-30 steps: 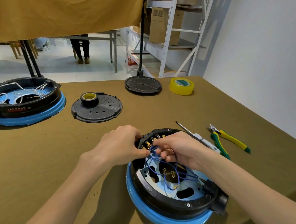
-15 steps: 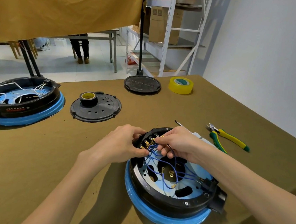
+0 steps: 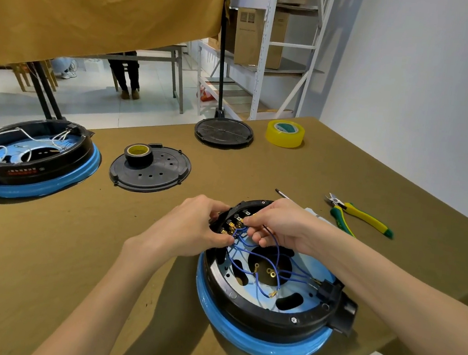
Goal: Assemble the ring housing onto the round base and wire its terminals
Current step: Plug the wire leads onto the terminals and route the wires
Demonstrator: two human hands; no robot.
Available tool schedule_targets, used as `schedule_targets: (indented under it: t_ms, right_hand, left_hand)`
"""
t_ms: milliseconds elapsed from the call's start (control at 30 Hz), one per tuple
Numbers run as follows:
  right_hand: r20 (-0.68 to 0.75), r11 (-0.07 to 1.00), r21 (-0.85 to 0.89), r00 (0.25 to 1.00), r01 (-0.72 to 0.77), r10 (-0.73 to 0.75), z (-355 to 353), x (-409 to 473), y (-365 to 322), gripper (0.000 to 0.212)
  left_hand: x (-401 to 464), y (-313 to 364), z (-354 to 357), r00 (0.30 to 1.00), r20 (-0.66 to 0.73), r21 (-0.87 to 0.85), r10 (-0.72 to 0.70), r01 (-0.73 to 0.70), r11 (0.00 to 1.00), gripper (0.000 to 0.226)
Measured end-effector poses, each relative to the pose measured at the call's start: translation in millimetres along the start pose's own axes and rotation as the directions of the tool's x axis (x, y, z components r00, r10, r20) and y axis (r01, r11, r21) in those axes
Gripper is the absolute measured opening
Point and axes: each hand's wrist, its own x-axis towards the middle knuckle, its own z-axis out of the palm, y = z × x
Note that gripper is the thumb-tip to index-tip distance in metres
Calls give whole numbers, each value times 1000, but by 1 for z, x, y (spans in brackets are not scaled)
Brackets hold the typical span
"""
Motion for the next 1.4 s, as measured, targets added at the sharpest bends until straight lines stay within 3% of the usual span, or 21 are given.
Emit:
schedule_targets:
  t_ms: [200,367,700,833,1033,1133,1267,1400]
  right_hand:
    - [-15,1000,9,1000,-10,10,3,2,-4,14]
    - [-38,992,121,998,-36,41,8,2,-4,9]
    - [-23,976,213,998,-51,57,6,-4,1,13]
    - [-47,973,227,998,-38,50,6,-4,5,18]
    - [-103,984,175,994,-23,41,12,-2,2,16]
    - [-57,990,139,998,-18,26,11,-5,1,19]
    - [-56,989,148,998,17,-9,1,-10,4,21]
    - [-112,994,79,992,70,-61,-3,-11,11,19]
  left_hand:
    - [-1,-1,1,999,-12,-49,33,-34,998,44]
    - [0,-1,-1,1000,10,-23,5,-4,1000,63]
    - [1,3,4,999,4,-48,36,-36,998,35]
    - [2,0,4,999,6,-130,46,-45,990,37]
    - [2,-2,-2,999,28,-82,34,-32,996,28]
    - [-1,6,1,1000,7,-11,-20,21,1000,16]
    - [0,14,13,985,-164,169,-61,89,982,35]
    - [1,15,19,991,-134,61,-29,37,997,46]
